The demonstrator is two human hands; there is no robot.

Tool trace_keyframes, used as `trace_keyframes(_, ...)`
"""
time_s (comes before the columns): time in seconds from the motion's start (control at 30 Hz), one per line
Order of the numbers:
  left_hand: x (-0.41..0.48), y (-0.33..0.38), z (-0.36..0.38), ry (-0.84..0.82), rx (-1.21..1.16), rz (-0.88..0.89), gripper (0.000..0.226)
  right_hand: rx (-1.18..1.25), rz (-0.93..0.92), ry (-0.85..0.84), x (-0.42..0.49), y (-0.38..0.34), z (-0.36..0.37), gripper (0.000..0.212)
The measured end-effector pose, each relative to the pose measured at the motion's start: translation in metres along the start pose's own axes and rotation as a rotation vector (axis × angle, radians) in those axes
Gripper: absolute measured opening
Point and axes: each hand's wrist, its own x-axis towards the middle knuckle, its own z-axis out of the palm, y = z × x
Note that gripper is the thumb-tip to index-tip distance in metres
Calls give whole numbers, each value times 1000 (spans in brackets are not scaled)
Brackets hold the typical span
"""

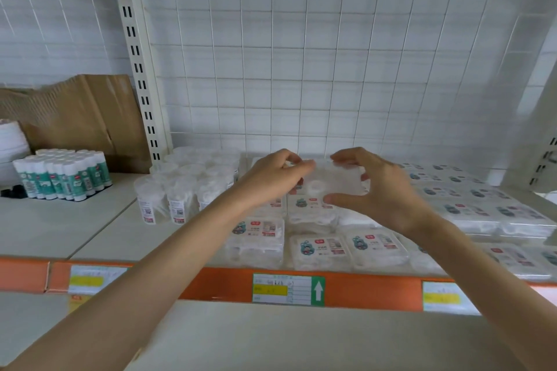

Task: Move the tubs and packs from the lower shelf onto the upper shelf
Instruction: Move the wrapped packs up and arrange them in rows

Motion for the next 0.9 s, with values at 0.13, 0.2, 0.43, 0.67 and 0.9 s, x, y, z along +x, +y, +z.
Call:
trace_keyframes(0.13,-4,1,-2,-28,-240,-21,26,69,-37,8,2,-12,4,62)
trace_keyframes(0.2,-5,-1,-6,-6,-308,-30,25,162,-6,22,2,-16,6,58)
trace_keyframes(0.43,-10,-16,-15,38,-460,3,26,698,380,52,6,-20,5,39)
trace_keyframes(0.67,-18,-15,-16,57,-409,-48,29,812,336,-7,1,-17,14,16)
trace_keyframes(0.9,-20,-9,-30,20,-460,-214,61,796,48,7,-3,-15,10,32)
